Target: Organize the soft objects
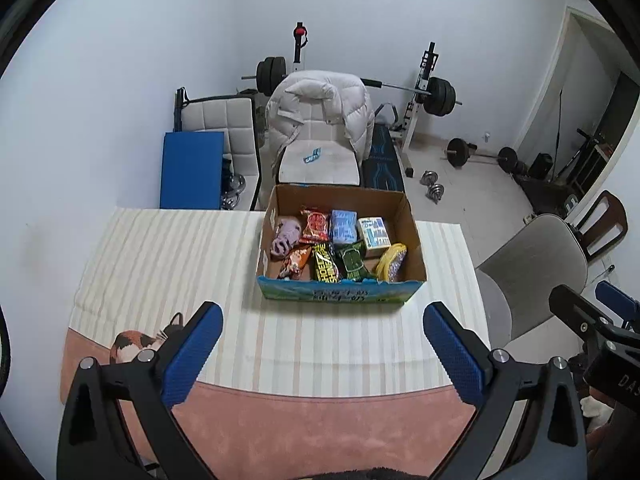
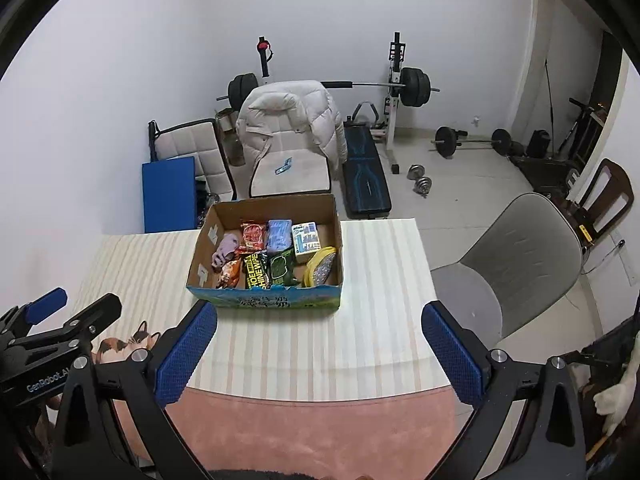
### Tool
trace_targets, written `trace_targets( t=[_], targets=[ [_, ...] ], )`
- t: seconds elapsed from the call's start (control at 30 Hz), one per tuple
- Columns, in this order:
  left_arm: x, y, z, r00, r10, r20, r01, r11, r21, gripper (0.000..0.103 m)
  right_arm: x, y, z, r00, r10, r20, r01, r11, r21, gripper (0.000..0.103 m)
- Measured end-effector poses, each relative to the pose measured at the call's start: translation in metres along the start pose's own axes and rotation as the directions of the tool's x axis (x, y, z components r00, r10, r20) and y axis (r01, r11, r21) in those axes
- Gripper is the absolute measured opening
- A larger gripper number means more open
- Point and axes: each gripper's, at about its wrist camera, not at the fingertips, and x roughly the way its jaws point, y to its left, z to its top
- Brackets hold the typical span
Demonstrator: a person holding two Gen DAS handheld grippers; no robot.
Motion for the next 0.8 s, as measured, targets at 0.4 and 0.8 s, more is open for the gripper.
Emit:
trace_targets(
  t=[0.4, 0.8],
  targets=[
    [0.006, 0.003, 0.012, 0.999, 0.046, 0.022, -0.047, 0.999, 0.021, 0.103, 0.011, 0.006, 0.008, 0.999, -0.035, 0.004, 0.035, 0.999, -0.021, 0.103],
    [0.007, 0.002, 0.014, 0.997, 0.069, 0.027, -0.070, 0.997, 0.038, 0.103, 0.013, 0.002, 0.014, 0.999, -0.033, 0.014, 0.033, 0.999, -0.023, 0.103]
  ],
)
